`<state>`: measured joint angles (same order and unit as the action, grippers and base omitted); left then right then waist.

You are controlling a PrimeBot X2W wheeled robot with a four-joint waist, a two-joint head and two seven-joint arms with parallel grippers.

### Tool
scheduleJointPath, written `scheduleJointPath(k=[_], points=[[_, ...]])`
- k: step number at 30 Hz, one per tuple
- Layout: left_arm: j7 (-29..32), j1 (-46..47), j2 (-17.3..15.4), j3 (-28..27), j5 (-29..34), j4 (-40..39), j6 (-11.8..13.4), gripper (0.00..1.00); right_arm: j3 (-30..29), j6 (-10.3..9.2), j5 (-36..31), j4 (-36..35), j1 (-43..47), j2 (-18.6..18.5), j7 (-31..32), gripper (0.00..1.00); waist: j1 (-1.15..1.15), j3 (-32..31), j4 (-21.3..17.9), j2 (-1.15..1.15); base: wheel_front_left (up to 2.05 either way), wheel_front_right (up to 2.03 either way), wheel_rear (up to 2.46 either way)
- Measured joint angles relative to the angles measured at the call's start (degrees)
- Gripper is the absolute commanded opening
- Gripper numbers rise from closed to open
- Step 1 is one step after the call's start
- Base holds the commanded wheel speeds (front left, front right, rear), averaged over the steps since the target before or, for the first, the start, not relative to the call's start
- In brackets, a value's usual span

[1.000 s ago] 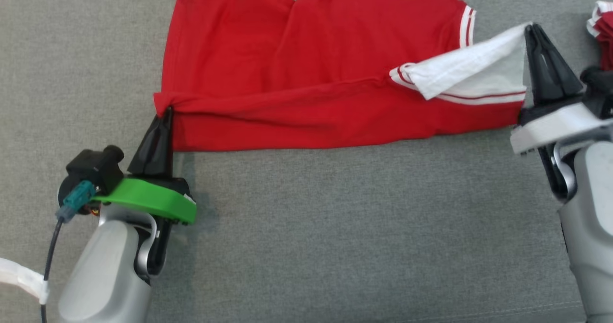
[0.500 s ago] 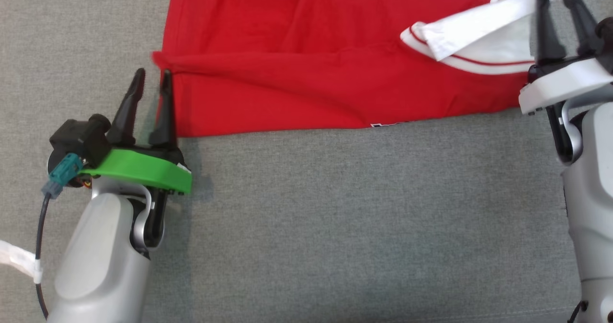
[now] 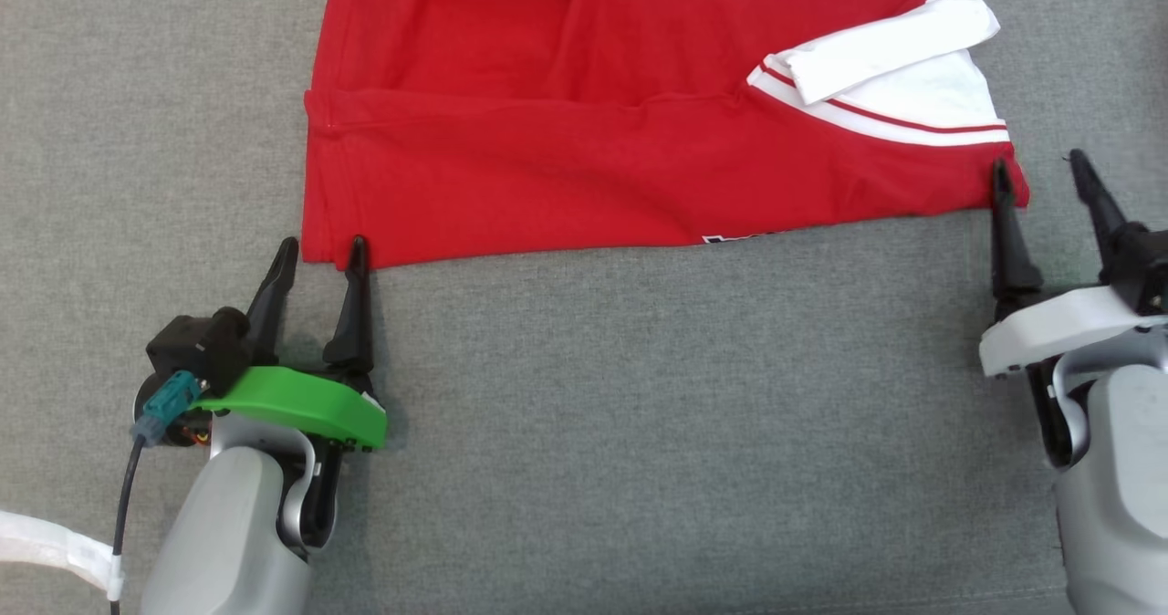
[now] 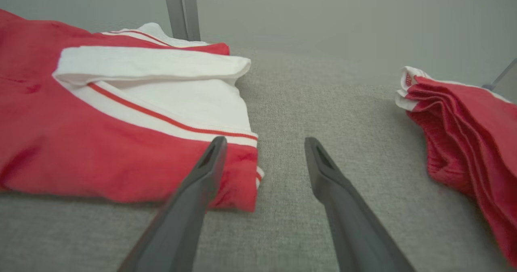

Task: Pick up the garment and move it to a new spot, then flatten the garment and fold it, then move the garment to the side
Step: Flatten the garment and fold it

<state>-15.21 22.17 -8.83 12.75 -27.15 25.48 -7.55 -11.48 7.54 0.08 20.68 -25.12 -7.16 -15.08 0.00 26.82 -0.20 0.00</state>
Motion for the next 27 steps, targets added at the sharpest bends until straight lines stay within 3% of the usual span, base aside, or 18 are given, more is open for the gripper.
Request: scheduleJointPath(k=[6, 7, 8, 9, 10, 14, 18, 27], points=[[-0.53, 2.31, -0.09, 1.58, -0.92, 4.76, 0.0, 1.0, 0.93, 0.0, -1.12, 5.9, -0.88, 1.02, -0.1, 1.0, 0.0, 0.61, 0.11, 0.0, 0.0, 0.0, 0.0], [-0.59, 2.72, -0.27, 2.41, -1.09, 5.36, 0.0, 1.0, 1.36, 0.0, -1.05, 6.93, -1.49, 1.03, -0.13, 0.85, 0.0, 0.6, 0.12, 0.0, 0.0, 0.0, 0.0], [-0.75, 3.2, -0.33, 3.22, -1.65, 6.21, 0.0, 0.82, 2.1, 0.0, -0.9, 7.89, -1.93, 1.03, -0.18, 0.42, 0.0, 0.54, 0.14, 0.0, 0.0, 0.0, 0.0], [-0.85, 3.6, -0.54, 4.11, -2.25, 6.95, 0.01, 0.39, 2.75, -0.01, -0.55, 8.8, -2.26, 1.03, -0.31, 0.0, 0.0, 0.44, 0.16, 0.0, 0.0, 0.0, 0.0], [-0.87, 4.02, -0.74, 4.94, -2.65, 7.6, 0.07, 0.0, 3.11, -0.01, -0.2, 9.34, -2.46, 1.03, -0.37, 0.0, 0.0, 0.34, 0.16, 0.0, 0.0, 0.0, 0.0], [-1.02, 4.97, -1.81, 8.91, -5.68, 9.39, 0.27, 0.0, 4.35, -0.01, 1.75, 10.27, -2.76, 0.79, -0.4, 0.0, 0.0, -0.36, 0.16, 0.0, 0.0, 0.0, 0.0], [-0.41, 4.83, -2.35, 9.06, -7.08, 8.75, 0.22, 0.0, 4.39, -0.01, 3.24, 8.4, -2.4, 0.46, -0.05, 0.0, 0.0, -1.57, 0.14, 0.0, 0.0, 0.0, 0.0], [0.08, 2.01, -1.57, -2.3, -1.87, -2.1, 0.0, 0.0, 4.43, 0.01, 8.22, -0.13, -2.18, -1.97, -0.05, 0.0, 0.0, -6.3, 0.28, 0.0, 0.0, 0.0, 0.0]])
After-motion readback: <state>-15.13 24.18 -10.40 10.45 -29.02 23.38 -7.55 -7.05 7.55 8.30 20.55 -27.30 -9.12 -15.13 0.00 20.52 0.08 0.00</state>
